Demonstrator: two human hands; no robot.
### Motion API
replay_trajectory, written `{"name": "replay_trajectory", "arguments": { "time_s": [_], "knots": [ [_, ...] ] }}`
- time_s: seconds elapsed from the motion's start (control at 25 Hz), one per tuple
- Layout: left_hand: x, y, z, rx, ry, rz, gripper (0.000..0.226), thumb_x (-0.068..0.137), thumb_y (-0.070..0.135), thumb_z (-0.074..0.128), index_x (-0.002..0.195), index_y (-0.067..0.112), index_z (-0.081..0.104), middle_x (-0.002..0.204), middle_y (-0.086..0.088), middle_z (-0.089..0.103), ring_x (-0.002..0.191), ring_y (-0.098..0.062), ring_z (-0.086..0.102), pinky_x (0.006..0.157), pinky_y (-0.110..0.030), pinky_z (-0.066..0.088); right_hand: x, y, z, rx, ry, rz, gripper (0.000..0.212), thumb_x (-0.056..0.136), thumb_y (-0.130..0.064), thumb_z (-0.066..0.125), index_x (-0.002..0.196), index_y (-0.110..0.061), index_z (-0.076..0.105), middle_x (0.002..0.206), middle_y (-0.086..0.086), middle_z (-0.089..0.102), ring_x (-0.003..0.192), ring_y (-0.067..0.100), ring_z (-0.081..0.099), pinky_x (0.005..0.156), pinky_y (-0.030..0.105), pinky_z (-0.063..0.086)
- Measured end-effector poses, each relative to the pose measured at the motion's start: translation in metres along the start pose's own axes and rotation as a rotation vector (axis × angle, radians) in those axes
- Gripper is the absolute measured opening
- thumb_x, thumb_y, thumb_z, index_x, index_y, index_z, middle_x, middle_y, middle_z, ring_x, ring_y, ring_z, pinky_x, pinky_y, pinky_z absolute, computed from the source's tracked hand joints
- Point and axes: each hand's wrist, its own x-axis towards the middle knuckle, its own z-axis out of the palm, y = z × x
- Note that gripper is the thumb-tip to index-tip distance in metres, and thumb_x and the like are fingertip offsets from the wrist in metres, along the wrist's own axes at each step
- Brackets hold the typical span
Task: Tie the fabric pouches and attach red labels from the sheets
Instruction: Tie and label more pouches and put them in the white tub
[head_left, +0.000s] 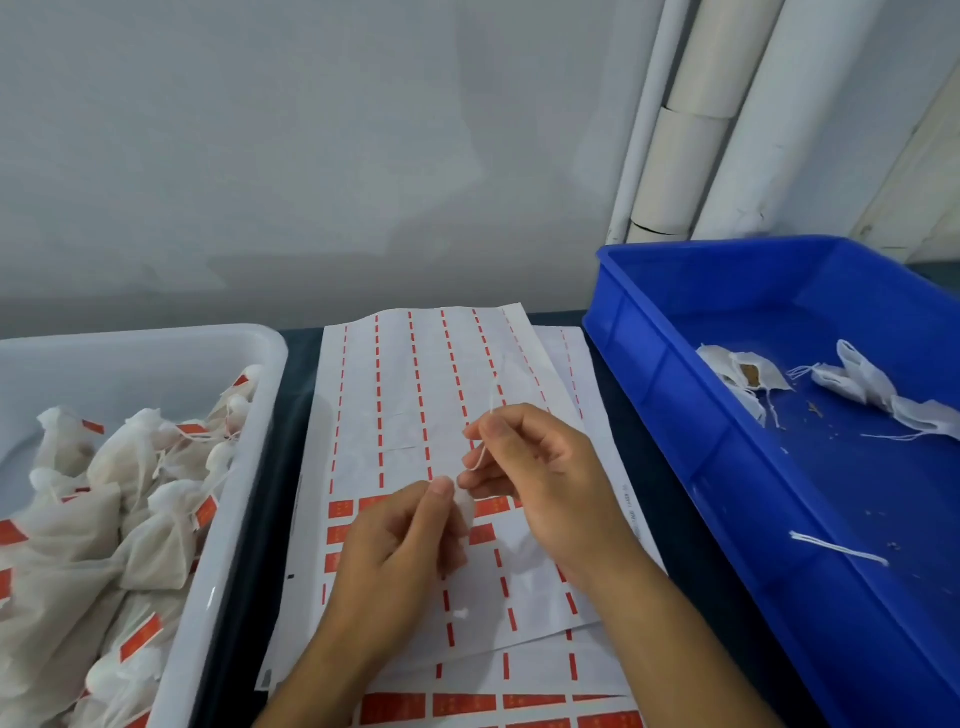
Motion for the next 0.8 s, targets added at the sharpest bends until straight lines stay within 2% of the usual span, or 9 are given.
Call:
{"name": "replay_trajectory", "arguments": {
  "time_s": [0.12,0.24,0.32,0.4,0.52,0.64,0.72,0.8],
  "knots": [
    [0.001,-0.002,-0.001,-0.065,-0.13,-0.107,0.056,0.09,0.062,0.037,0.079,0.029,0.081,0.076,-0.005,0.076,0.069,-0.017,0.071,0.064,-0.021,0.056,-0.002,0.001,-0.001,0.021,-0.021,-0.009,0.019,0.106,-0.029,0.057,0.099,-0.023,0.074,0.086,0.001,0.076,0.082,0.02,0.077,0.073,0.026,0.061],
    [0.003,-0.004,0.002,-0.124,-0.176,-0.232,0.056,0.09,0.069,0.031,0.094,0.042,0.079,0.094,-0.003,0.08,0.082,-0.021,0.075,0.073,-0.031,0.059,-0.004,0.001,-0.002,0.03,-0.048,-0.002,0.019,0.106,-0.029,0.058,0.102,-0.018,0.073,0.084,0.001,0.075,0.08,0.019,0.076,0.072,0.026,0.061],
    [0.008,-0.007,0.005,-0.261,-0.155,-0.332,0.059,0.093,0.067,0.034,0.095,0.031,0.081,0.096,-0.009,0.079,0.082,-0.023,0.076,0.07,-0.035,0.057,-0.007,0.001,-0.003,0.028,-0.076,0.012,0.019,0.105,-0.031,0.059,0.101,-0.02,0.074,0.083,-0.001,0.075,0.079,0.018,0.075,0.072,0.026,0.061],
    [0.015,-0.009,0.007,-0.408,-0.098,-0.41,0.056,0.099,0.056,0.039,0.093,0.017,0.08,0.09,-0.01,0.078,0.078,-0.022,0.076,0.067,-0.037,0.055,-0.009,0.002,-0.002,0.019,-0.111,0.037,0.019,0.103,-0.032,0.06,0.101,-0.02,0.074,0.084,-0.002,0.075,0.079,0.017,0.075,0.072,0.031,0.062],
    [0.021,-0.01,0.006,-0.571,-0.096,-0.427,0.044,0.104,0.037,0.046,0.092,0.011,0.079,0.08,-0.008,0.072,0.072,-0.017,0.073,0.074,-0.039,0.054,-0.012,0.005,-0.002,-0.022,-0.152,0.056,0.024,0.102,-0.036,0.059,0.104,-0.017,0.074,0.083,-0.008,0.073,0.078,0.016,0.074,0.074,0.037,0.064],
    [0.025,-0.002,-0.001,-0.728,-0.179,-0.432,0.034,0.095,0.025,0.05,0.088,0.009,0.079,0.084,-0.012,0.066,0.073,-0.021,0.067,0.079,-0.041,0.055,-0.012,0.007,-0.005,-0.049,-0.172,0.075,0.023,0.103,-0.034,0.06,0.104,-0.017,0.075,0.079,-0.009,0.07,0.073,0.013,0.07,0.073,0.031,0.063],
    [0.028,0.001,-0.008,-0.813,-0.215,-0.488,0.036,0.094,0.025,0.047,0.103,0.006,0.077,0.096,-0.015,0.068,0.083,-0.025,0.067,0.086,-0.045,0.054,-0.011,0.009,-0.007,-0.059,-0.172,0.104,0.021,0.103,-0.033,0.061,0.104,-0.018,0.076,0.076,-0.009,0.069,0.069,0.01,0.068,0.07,0.026,0.06],
    [0.028,0.005,-0.011,-0.853,-0.259,-0.541,0.047,0.097,0.038,0.05,0.123,0.004,0.071,0.114,-0.018,0.068,0.105,-0.03,0.066,0.103,-0.049,0.047,-0.01,0.012,-0.01,-0.079,-0.169,0.124,0.019,0.103,-0.031,0.061,0.103,-0.018,0.075,0.074,-0.009,0.068,0.066,0.008,0.066,0.067,0.022,0.057]
  ]
}}
